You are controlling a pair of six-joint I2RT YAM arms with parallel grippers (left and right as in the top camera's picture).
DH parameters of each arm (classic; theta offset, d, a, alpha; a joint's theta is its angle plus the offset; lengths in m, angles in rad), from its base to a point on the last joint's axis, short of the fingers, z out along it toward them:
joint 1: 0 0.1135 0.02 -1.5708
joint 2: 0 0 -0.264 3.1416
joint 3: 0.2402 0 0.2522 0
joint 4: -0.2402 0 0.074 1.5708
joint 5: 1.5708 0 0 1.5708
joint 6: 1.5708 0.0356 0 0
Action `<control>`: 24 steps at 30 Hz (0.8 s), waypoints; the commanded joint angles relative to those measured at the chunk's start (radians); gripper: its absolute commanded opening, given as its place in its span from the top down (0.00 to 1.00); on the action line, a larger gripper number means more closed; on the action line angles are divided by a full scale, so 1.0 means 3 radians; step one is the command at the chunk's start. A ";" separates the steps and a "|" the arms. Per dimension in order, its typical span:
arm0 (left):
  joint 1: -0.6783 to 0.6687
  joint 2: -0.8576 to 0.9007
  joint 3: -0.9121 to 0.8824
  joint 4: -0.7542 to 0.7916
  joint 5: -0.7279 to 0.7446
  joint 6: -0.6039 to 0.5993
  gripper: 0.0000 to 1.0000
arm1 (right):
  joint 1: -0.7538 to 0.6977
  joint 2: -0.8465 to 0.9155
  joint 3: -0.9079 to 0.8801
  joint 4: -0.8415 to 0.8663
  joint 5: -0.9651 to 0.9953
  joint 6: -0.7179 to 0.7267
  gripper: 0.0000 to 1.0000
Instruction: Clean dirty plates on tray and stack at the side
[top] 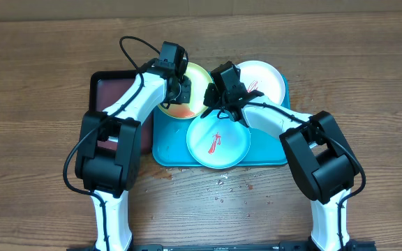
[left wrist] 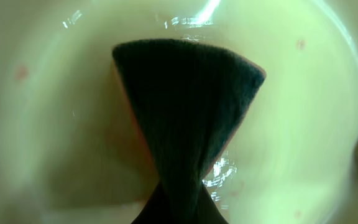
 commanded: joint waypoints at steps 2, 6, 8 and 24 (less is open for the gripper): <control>0.0018 0.0174 -0.0109 -0.0294 0.0214 0.0244 0.96 | 0.0045 0.0028 0.0072 0.0008 -0.0128 -0.0008 0.96; 0.0003 0.0174 -0.0015 -0.0553 0.0380 0.0449 0.96 | 0.0045 0.0028 0.0072 0.0009 -0.0128 -0.0008 0.96; -0.0005 0.0173 0.0029 -0.0642 0.0385 0.0518 0.96 | 0.0045 0.0028 0.0072 0.0009 -0.0128 -0.0008 0.96; 0.0074 0.0174 0.0052 -0.0704 -0.0511 0.0296 0.96 | 0.0045 0.0028 0.0072 0.0008 -0.0128 -0.0009 0.96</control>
